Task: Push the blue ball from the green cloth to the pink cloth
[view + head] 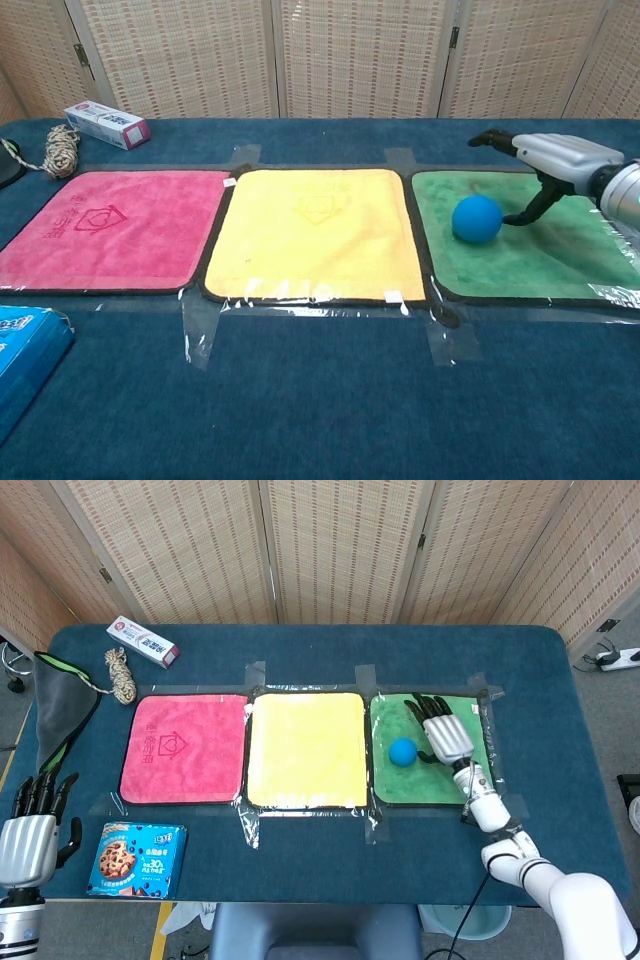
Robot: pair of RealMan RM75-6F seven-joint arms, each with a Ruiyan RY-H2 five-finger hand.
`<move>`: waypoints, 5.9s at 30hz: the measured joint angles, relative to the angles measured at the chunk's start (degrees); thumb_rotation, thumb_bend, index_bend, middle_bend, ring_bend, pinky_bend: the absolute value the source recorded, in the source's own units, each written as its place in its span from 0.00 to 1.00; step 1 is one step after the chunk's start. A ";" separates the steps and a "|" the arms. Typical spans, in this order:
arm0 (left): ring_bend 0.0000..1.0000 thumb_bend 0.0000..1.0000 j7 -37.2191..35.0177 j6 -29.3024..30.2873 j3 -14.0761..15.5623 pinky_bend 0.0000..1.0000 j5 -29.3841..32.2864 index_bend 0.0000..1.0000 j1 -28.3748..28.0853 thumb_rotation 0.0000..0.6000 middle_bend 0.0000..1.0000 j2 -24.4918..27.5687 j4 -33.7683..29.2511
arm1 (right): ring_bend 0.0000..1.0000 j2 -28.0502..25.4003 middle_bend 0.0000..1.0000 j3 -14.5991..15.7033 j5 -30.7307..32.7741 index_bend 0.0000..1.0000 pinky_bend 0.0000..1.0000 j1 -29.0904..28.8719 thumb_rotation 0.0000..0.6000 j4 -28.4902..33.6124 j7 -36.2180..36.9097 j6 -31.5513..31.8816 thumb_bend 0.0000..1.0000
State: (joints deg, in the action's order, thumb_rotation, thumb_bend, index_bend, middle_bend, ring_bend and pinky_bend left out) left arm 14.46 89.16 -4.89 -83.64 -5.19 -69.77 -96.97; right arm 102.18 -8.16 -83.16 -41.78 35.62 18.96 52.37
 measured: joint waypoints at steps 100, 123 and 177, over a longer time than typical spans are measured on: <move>0.03 0.63 -2.32 1.90 0.98 0.00 -1.89 0.14 2.58 1.00 0.03 2.39 -1.20 | 0.00 8.62 0.00 0.24 -1.48 0.00 0.00 -11.01 1.00 -0.18 -14.43 -0.92 0.23; 0.03 0.63 -2.26 1.80 0.80 0.00 -1.92 0.14 2.71 1.00 0.03 3.46 -1.11 | 0.00 15.01 0.00 -5.87 0.59 0.00 0.00 -20.31 1.00 -3.31 -15.47 0.87 0.23; 0.08 0.89 -12.87 -54.14 -6.92 0.00 -6.10 0.14 -50.63 0.00 0.10 -6.72 11.40 | 0.03 -37.80 0.00 6.94 -2.78 0.00 0.00 26.66 1.00 51.34 -18.02 32.53 0.22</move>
State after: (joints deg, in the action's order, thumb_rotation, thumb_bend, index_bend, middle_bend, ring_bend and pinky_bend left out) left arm 1.59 35.02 -11.81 -89.74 -55.81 -76.48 -85.57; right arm 64.39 -1.22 -85.93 -15.12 86.96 0.94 84.89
